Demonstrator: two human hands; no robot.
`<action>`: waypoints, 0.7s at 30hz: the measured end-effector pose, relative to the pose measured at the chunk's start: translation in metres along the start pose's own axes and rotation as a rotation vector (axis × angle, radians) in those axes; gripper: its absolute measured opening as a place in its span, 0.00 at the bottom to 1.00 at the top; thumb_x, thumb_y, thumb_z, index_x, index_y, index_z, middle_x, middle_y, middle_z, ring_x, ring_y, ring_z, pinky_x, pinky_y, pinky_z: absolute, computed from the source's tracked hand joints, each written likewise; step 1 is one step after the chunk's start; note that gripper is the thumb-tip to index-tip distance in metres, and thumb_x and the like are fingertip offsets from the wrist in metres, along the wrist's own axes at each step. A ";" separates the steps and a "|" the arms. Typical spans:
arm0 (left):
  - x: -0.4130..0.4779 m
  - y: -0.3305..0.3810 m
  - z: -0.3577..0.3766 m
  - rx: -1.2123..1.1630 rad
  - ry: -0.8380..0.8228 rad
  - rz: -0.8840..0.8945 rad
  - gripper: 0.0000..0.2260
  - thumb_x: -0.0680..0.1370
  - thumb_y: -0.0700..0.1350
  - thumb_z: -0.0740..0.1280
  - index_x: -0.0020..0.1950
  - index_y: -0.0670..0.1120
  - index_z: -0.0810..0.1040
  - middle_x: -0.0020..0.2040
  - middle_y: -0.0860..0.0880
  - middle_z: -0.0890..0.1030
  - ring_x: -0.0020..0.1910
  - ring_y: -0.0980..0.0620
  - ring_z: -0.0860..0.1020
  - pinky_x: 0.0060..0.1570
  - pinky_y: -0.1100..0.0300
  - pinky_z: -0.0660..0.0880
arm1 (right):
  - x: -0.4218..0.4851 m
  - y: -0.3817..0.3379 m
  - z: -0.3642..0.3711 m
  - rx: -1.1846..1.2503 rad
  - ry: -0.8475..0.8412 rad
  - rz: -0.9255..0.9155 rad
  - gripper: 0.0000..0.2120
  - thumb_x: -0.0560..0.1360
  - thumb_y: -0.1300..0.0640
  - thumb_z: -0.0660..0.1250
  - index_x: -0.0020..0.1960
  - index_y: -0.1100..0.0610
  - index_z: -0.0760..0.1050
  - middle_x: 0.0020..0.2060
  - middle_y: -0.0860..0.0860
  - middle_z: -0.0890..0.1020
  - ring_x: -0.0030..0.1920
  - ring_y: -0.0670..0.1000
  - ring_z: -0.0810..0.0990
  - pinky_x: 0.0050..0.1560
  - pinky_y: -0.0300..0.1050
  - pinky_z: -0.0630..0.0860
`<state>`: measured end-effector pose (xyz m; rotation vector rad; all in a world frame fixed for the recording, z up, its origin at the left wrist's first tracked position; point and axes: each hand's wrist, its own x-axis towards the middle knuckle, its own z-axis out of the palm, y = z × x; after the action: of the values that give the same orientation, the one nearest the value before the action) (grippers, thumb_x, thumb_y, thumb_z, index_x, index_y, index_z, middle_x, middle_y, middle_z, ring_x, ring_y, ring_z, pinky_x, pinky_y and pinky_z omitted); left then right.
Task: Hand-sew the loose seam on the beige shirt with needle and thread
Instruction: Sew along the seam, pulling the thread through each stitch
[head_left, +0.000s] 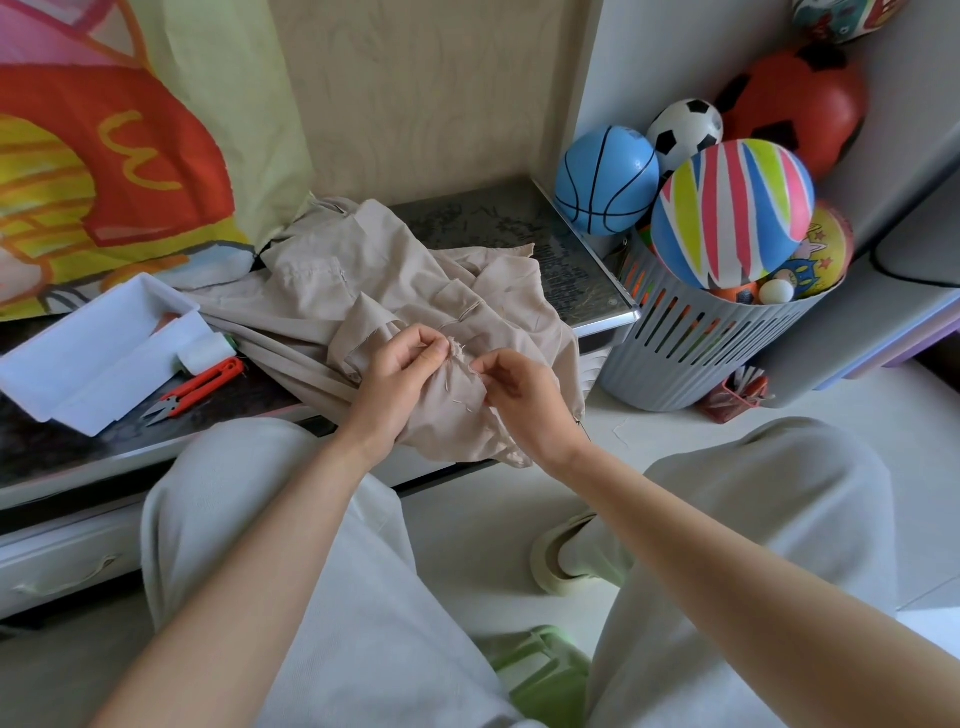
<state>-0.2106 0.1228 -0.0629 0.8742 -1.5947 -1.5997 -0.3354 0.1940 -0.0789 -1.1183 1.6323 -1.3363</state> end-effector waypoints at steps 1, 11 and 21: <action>0.000 0.000 0.000 -0.017 -0.002 -0.016 0.11 0.81 0.38 0.60 0.40 0.46 0.73 0.33 0.56 0.74 0.35 0.60 0.71 0.40 0.68 0.68 | 0.000 0.000 0.000 0.015 -0.006 0.003 0.12 0.78 0.69 0.61 0.43 0.53 0.74 0.38 0.44 0.79 0.39 0.38 0.77 0.45 0.32 0.74; 0.001 -0.002 -0.001 0.002 -0.049 -0.080 0.11 0.81 0.39 0.59 0.39 0.46 0.72 0.31 0.55 0.75 0.33 0.60 0.72 0.36 0.67 0.69 | 0.001 0.001 0.003 0.099 -0.069 0.051 0.12 0.79 0.70 0.56 0.45 0.57 0.74 0.37 0.46 0.78 0.33 0.36 0.75 0.36 0.29 0.69; 0.002 -0.006 0.001 0.068 -0.027 -0.110 0.08 0.81 0.40 0.61 0.43 0.46 0.75 0.38 0.51 0.77 0.36 0.63 0.74 0.41 0.70 0.70 | 0.001 0.005 0.007 0.064 -0.021 0.054 0.15 0.78 0.71 0.55 0.42 0.55 0.73 0.30 0.40 0.77 0.32 0.36 0.74 0.37 0.29 0.69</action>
<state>-0.2125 0.1218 -0.0691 0.9958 -1.6536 -1.6468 -0.3307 0.1909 -0.0848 -1.0396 1.5823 -1.3283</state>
